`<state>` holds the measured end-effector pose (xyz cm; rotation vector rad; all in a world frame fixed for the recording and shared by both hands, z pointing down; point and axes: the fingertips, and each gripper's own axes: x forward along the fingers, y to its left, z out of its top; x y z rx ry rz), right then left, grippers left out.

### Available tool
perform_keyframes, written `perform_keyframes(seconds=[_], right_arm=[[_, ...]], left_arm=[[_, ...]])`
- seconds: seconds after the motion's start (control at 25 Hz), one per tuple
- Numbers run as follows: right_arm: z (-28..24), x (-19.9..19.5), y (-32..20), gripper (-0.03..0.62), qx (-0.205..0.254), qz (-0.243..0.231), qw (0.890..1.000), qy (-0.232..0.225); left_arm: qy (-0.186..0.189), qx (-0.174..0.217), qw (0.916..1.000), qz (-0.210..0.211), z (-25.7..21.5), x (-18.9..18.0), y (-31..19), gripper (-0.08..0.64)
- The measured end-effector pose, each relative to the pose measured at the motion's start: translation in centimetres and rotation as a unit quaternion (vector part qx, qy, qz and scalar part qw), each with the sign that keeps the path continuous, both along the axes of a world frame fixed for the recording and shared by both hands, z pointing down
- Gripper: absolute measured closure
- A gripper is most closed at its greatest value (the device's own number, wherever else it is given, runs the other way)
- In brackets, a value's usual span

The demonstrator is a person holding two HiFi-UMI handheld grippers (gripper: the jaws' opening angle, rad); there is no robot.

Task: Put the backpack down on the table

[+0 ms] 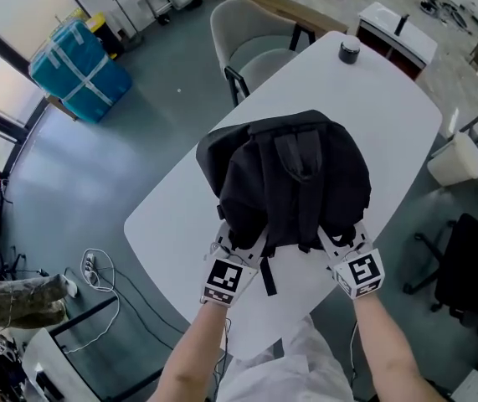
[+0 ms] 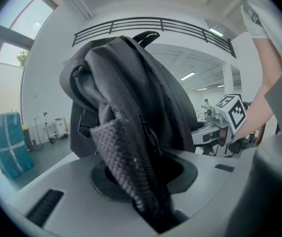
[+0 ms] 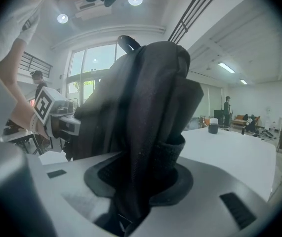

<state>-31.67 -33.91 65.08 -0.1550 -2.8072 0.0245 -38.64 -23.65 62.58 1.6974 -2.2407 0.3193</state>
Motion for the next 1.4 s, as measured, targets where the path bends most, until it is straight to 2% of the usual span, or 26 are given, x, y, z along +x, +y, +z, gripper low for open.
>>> perform_keyframes(seconds=[0.16,0.44,1.08,1.2,1.4], right_arm=[[0.9,0.3,0.0,0.448,-0.011,0.001,1.000,0.002],[1.5,1.0,0.5,0.444,-0.019,0.004,1.000,0.014],[2.0,1.3,0.3,0.422,-0.033,0.009,0.999,0.011],[2.0,1.3,0.2,0.399,-0.036,0.011,0.999,0.015],[1.9,1.3,0.5,0.333,-0.031,0.010,0.999,0.026]], left_arm=[[0.003,0.010,0.9999,0.004,0.6,0.1,0.2,0.415],[0.024,0.036,0.9984,-0.036,1.9,0.5,1.3,0.387],[0.027,0.045,0.9980,-0.036,2.6,0.8,1.5,0.358],[0.030,0.037,0.9984,-0.032,2.8,0.9,1.6,0.339],[0.023,0.022,0.9987,-0.041,2.6,0.6,2.2,0.267]])
